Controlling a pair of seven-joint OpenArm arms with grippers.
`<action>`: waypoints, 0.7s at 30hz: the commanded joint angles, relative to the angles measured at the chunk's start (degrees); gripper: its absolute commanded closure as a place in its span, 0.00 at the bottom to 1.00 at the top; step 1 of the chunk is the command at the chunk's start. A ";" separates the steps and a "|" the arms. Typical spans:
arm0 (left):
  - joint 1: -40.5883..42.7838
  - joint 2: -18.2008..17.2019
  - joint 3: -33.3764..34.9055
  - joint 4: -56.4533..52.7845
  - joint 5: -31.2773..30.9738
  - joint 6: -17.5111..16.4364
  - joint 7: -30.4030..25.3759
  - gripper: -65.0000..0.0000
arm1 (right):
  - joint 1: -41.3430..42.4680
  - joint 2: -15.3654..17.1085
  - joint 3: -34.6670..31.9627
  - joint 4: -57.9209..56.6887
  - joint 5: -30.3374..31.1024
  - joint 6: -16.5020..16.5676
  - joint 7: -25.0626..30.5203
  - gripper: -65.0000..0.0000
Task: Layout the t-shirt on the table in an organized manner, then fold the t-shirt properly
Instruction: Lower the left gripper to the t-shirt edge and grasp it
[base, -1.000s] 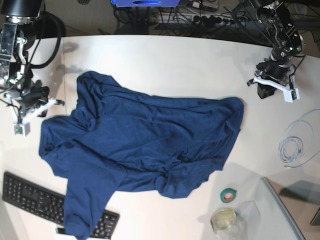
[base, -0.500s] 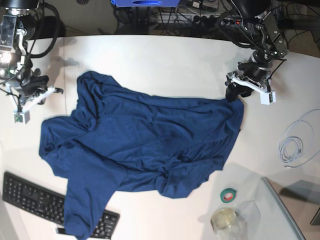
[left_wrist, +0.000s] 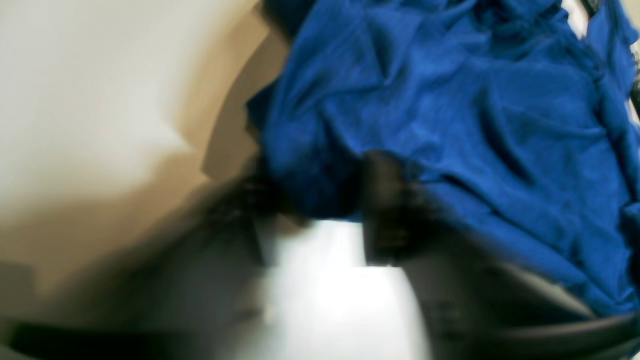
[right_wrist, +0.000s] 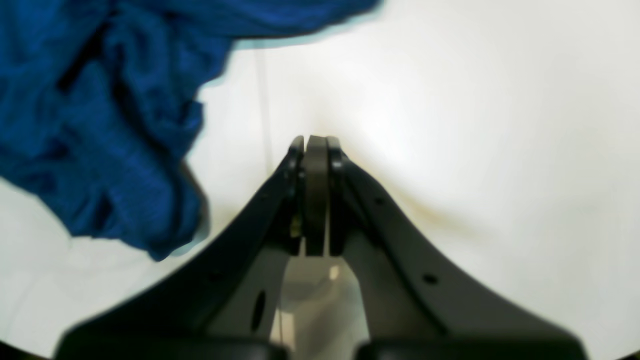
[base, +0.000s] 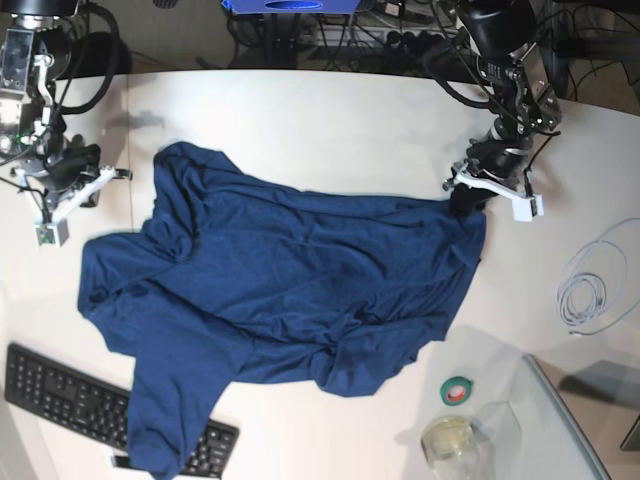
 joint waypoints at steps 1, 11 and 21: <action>0.97 -0.10 0.67 2.64 -0.65 -0.06 -0.65 1.00 | -0.39 0.59 0.34 1.00 0.46 1.27 0.82 0.99; 9.23 4.74 2.52 30.16 -0.82 8.12 1.72 1.00 | -5.32 -1.34 -3.44 1.09 0.46 10.50 0.38 0.77; -4.22 8.34 4.81 33.76 -0.82 11.98 16.40 1.00 | -6.19 -2.66 -7.13 1.26 0.46 12.08 0.47 0.39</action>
